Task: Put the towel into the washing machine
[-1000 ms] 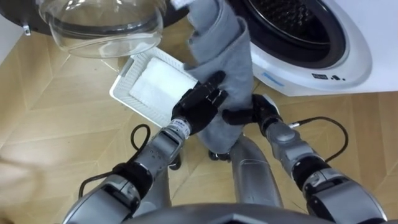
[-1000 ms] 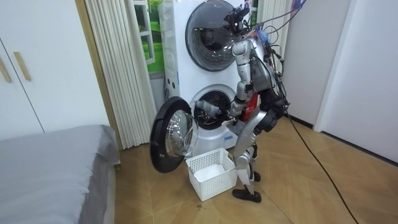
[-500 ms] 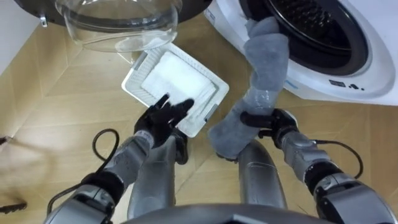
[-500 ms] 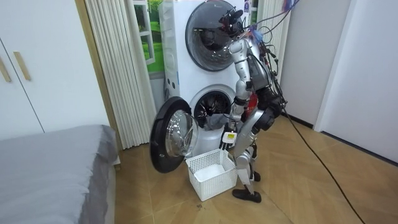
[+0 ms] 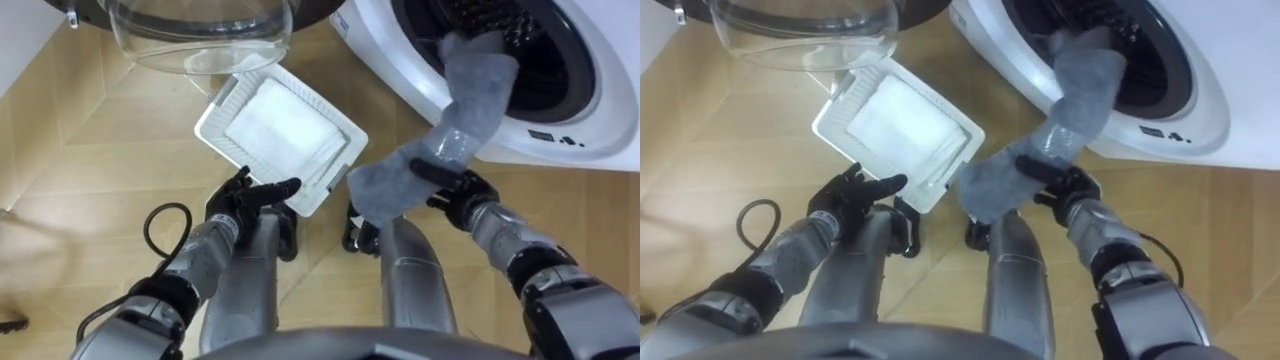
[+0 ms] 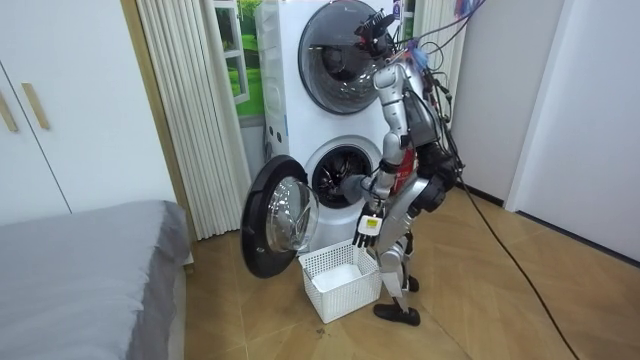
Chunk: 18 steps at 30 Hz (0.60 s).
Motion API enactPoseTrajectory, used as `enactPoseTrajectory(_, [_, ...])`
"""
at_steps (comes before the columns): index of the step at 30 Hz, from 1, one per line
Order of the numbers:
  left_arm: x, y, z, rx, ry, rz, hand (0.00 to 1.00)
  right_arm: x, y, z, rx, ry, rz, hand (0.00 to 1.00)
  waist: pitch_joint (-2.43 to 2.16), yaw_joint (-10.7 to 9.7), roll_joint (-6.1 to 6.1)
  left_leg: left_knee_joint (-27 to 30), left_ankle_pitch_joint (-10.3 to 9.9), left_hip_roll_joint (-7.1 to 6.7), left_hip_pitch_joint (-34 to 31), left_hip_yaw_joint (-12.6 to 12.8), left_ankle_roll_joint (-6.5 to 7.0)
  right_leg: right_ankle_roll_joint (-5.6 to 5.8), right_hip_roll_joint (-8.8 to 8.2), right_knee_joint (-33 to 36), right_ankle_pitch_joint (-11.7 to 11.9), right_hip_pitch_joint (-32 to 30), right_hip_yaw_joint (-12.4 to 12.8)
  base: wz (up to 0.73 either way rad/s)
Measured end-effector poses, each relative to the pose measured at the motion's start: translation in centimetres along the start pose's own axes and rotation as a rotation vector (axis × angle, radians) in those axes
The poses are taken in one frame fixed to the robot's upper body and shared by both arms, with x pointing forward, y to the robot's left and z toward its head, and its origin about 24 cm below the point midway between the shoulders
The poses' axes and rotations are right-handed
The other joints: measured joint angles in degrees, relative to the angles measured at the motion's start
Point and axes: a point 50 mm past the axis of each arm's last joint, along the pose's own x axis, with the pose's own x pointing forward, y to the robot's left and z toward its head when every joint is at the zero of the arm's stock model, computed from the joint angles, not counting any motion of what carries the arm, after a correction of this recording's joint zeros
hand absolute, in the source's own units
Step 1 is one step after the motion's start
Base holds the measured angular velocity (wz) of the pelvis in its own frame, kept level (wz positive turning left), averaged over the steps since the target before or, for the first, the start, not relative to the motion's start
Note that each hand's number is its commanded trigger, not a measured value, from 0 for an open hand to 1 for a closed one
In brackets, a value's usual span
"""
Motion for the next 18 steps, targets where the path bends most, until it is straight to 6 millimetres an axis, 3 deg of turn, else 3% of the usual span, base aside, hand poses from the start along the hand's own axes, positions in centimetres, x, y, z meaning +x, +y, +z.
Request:
enactPoseTrajectory(4, [0.0,0.5,0.3,0.017,-0.012,0.014,0.0,0.1,-0.5,2.7,0.034,-0.053,-0.019,1.0,-0.01,-0.24,-1.11,0.98,0.0,-0.22,-0.09,0.15,0.02,0.02,-0.11,0.65,-0.02,0.01,-0.07,0.0])
enactPoseTrajectory(6, [-0.1,0.9,0.5,0.02,-0.02,0.029,0.0,0.0,-0.7,4.6,0.059,-0.089,-0.03,1.0,-0.06,-0.46,-2.05,1.28,0.0,-0.19,0.05,0.26,0.03,0.03,-0.07,0.71,-0.02,0.01,0.28,-0.06])
enactPoseTrajectory(8, [-0.4,1.6,0.7,0.026,-0.034,0.046,0.0,-0.3,-1.1,7.1,0.158,-0.147,-0.044,1.0,-0.22,-0.48,-3.78,1.33,0.0,-0.15,0.31,0.4,0.03,0.03,0.02,0.72,-0.02,0.1,0.47,-0.02])
enactPoseTrajectory(11, [-0.7,2.1,1.0,0.027,-0.055,0.052,0.0,-0.6,-0.6,9.6,0.242,-0.155,-0.017,1.0,-0.15,-1.19,-4.8,2.05,0.0,0.06,0.0,0.17,0.04,0.03,-0.01,0.97,-0.02,0.24,0.08,0.06])
enactPoseTrajectory(15, [-0.9,2.1,1.2,0.037,-0.071,0.05,0.0,-0.7,-0.2,10.4,0.372,-0.15,-0.014,1.0,-0.1,-1.39,-5.2,1.75,0.12,-0.22,-0.34,0.26,0.43,0.23,-0.85,1.69,-0.09,-0.11,-0.37,0.09])
enactPoseTrajectory(16, [-0.9,2.2,1.2,0.033,-0.073,0.05,0.0,-0.7,0.1,10.8,0.423,-0.148,-0.007,0.91,-0.1,-1.45,-5.21,1.94,0.05,-0.19,-0.54,0.4,0.64,0.3,-0.96,1.94,-0.13,-0.33,-0.26,0.0])
enactPoseTrajectory(17, [-0.9,2.2,1.2,0.022,-0.076,0.052,0.0,-0.8,0.4,11.3,0.478,-0.144,0.001,0.26,-0.1,-1.5,-5.23,2.15,-0.02,-0.2,-0.66,0.49,0.77,0.35,-1.03,2.07,-0.1,-0.43,-0.22,0.0])
enactPoseTrajectory(18, [-0.9,2.2,1.2,0.016,-0.077,0.056,0.0,-0.8,0.5,11.5,0.514,-0.143,0.009,0.0,-0.1,-1.57,-5.27,2.19,-0.04,-0.28,-0.67,0.5,0.81,0.38,-1.15,2.19,-0.12,-0.45,-0.24,0.0])
